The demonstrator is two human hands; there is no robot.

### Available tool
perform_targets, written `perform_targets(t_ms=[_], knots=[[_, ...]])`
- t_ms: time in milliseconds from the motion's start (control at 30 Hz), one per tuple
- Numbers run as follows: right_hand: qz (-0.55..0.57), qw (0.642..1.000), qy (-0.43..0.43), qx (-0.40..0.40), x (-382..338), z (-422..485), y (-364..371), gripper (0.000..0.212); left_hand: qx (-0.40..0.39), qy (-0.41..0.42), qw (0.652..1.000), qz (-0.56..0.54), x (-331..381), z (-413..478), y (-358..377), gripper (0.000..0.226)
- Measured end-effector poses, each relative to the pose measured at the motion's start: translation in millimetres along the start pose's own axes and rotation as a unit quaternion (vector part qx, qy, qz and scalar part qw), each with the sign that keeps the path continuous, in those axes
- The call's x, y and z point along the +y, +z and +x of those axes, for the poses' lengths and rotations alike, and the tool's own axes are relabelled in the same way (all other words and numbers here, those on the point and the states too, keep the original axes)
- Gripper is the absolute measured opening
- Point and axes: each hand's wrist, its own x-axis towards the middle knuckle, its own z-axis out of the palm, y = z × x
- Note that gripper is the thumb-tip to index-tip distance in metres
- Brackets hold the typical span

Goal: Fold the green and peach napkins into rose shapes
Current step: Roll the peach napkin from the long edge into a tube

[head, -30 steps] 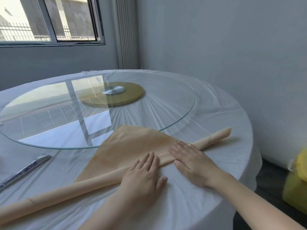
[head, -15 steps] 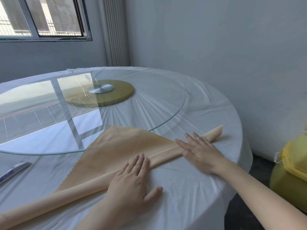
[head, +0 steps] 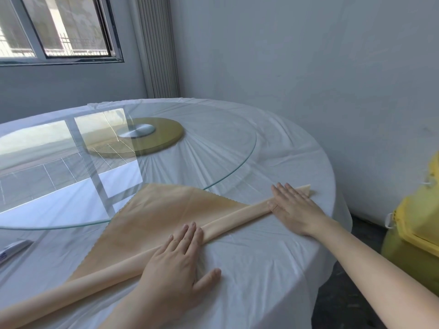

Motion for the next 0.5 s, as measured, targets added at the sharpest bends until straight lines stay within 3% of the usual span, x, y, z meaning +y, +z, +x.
perform_targets(t_ms=[100,200,233,333,400,500], knots=[[-0.013,0.999,0.049,0.006,4.7,2.3,-0.1,0.067,0.004,-0.012,1.000,-0.004,0.8,-2.1,-2.3,0.085],[-0.009,0.997,0.079,0.005,5.0,3.6,1.5,0.070,0.044,0.018,0.999,-0.004,3.0,-2.0,-7.8,0.113],[-0.004,0.996,0.086,0.010,3.3,2.6,0.5,0.071,0.026,0.015,0.999,-0.022,3.3,-4.1,-10.1,0.120],[0.012,0.993,0.080,0.081,-13.0,-4.7,-3.5,0.075,0.001,0.018,0.999,-0.027,4.5,-3.8,-13.8,0.126],[0.034,0.990,-0.005,0.137,-38.9,-16.2,-4.4,0.087,0.006,0.010,0.999,-0.031,4.9,-3.2,-12.1,0.120],[0.075,0.974,-0.185,0.104,-91.0,-37.5,-2.1,0.105,0.001,0.000,1.000,-0.030,5.8,-3.0,-11.6,0.106]])
